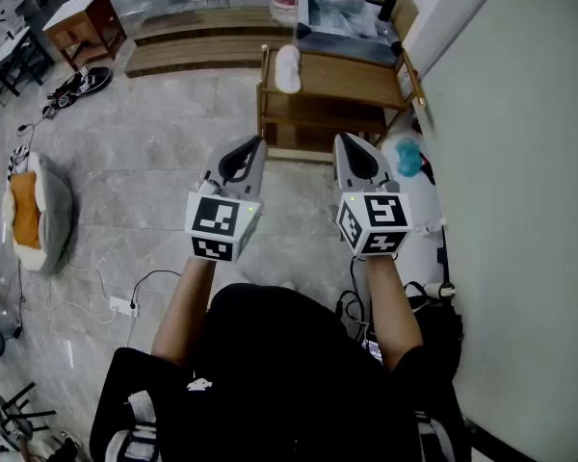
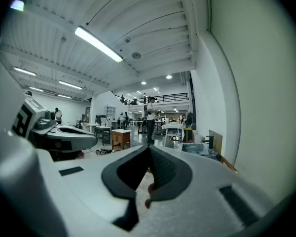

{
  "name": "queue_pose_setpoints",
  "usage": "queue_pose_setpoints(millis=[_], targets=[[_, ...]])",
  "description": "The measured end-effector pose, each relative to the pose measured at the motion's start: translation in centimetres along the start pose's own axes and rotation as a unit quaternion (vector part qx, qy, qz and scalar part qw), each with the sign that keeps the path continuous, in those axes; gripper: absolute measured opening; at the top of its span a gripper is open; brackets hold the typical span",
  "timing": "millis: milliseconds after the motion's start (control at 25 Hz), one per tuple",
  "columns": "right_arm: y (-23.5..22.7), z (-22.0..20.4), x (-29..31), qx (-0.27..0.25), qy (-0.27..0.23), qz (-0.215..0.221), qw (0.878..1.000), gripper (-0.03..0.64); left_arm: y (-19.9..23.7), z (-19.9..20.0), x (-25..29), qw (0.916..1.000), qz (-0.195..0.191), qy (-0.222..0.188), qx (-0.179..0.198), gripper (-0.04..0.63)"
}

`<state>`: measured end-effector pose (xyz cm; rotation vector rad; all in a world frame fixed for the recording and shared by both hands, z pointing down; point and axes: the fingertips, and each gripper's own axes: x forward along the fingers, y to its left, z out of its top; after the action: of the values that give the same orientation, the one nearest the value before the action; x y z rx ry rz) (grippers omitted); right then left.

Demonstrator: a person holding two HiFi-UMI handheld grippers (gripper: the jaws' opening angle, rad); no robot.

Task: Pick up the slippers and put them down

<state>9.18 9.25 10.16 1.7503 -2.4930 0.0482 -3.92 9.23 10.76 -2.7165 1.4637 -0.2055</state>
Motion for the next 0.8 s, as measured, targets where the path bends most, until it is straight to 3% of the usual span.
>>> queue_pose_setpoints(millis=[800], targets=[[-2.1,-1.6,0.2,0.009,0.013,0.014,1.000,-0.002,-1.6,-0.6,1.7,1.0000,0.007,0.005,-0.002,0.006]])
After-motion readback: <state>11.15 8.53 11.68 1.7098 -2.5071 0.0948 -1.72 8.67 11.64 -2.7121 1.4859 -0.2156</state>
